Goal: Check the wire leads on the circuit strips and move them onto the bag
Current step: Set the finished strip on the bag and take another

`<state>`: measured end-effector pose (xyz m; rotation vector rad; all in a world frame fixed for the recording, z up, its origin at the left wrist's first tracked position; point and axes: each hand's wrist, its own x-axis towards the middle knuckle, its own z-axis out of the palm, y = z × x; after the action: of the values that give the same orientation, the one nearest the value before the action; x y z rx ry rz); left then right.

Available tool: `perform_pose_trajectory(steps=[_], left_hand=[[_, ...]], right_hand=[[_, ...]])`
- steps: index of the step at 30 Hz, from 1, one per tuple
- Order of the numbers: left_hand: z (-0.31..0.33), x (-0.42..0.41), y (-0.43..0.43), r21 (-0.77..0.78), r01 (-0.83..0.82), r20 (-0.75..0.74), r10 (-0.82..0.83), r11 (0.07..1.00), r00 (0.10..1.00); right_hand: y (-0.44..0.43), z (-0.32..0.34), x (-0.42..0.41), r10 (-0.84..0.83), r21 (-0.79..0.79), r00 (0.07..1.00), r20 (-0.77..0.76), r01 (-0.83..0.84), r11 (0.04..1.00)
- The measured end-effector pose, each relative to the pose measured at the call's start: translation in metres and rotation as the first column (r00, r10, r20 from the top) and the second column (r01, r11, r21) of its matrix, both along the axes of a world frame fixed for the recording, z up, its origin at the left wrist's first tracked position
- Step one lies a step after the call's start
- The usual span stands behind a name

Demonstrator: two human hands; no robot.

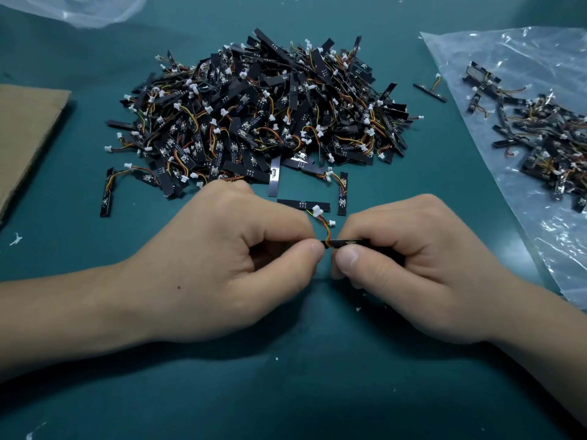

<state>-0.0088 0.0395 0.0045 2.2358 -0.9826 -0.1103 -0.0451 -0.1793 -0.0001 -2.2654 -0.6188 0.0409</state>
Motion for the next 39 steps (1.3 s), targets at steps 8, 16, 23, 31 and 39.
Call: perform_pose_trajectory(steps=[8,16,23,31,39], left_hand=[[0.0,0.004,0.002,0.05,0.07,0.045,-0.072,0.996,0.996],[-0.003,0.009,0.004,-0.039,0.158,0.016,-0.158,0.987,0.987],[-0.002,0.009,0.001,-0.026,0.097,-0.032,-0.098,0.995,0.995],[0.005,0.0,-0.001,-0.107,-0.003,-0.129,-0.011,0.994,0.992],[0.005,0.006,0.001,-0.183,-0.025,-0.277,-0.027,0.983,0.961]], right_hand=[[-0.002,-0.003,-0.003,0.025,-0.055,0.993,0.114,-0.019,0.998],[0.009,-0.003,-0.003,-0.102,-0.122,0.988,0.118,0.116,0.986],[0.001,-0.004,-0.004,-0.087,-0.057,0.985,0.152,0.096,0.994],[0.004,-0.003,-0.002,-0.135,0.036,0.989,0.067,0.133,0.991],[0.002,-0.003,-0.001,-0.243,0.18,0.951,0.191,0.209,0.961]])
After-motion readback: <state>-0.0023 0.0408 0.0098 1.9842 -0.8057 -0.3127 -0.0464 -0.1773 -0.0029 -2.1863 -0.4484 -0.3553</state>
